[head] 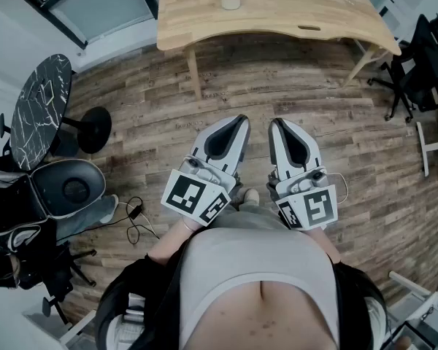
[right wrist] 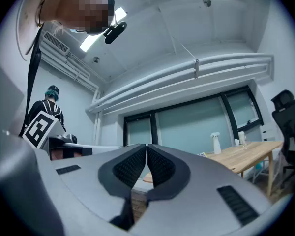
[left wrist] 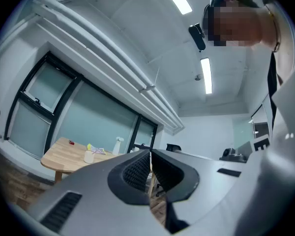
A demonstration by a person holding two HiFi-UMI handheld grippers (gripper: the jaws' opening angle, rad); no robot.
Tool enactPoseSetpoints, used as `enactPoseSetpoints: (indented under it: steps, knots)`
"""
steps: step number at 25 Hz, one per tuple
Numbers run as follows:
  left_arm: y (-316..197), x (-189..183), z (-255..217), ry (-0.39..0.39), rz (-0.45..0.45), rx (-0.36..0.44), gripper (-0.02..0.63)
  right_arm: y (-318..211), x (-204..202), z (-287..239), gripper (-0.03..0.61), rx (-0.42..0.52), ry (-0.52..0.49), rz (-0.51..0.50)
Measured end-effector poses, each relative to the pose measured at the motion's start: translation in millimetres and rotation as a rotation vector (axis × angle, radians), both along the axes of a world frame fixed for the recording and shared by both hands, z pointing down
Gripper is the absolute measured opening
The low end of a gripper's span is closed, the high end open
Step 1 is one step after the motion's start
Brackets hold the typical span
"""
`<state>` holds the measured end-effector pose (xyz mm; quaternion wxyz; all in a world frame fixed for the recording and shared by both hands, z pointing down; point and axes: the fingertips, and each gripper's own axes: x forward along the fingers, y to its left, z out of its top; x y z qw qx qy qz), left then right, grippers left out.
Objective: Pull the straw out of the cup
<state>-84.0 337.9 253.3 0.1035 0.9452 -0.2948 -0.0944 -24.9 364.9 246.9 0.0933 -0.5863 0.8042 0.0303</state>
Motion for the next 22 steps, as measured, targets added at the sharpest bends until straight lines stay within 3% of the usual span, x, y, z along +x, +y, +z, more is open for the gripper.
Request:
enactPoseSetpoints:
  steps: [22]
  knots:
    - [-7.7,-17.2,-1.4,0.020,-0.029,-0.004,0.014,-8.3,-17.9,-3.9,0.035,0.004,0.024,-0.036]
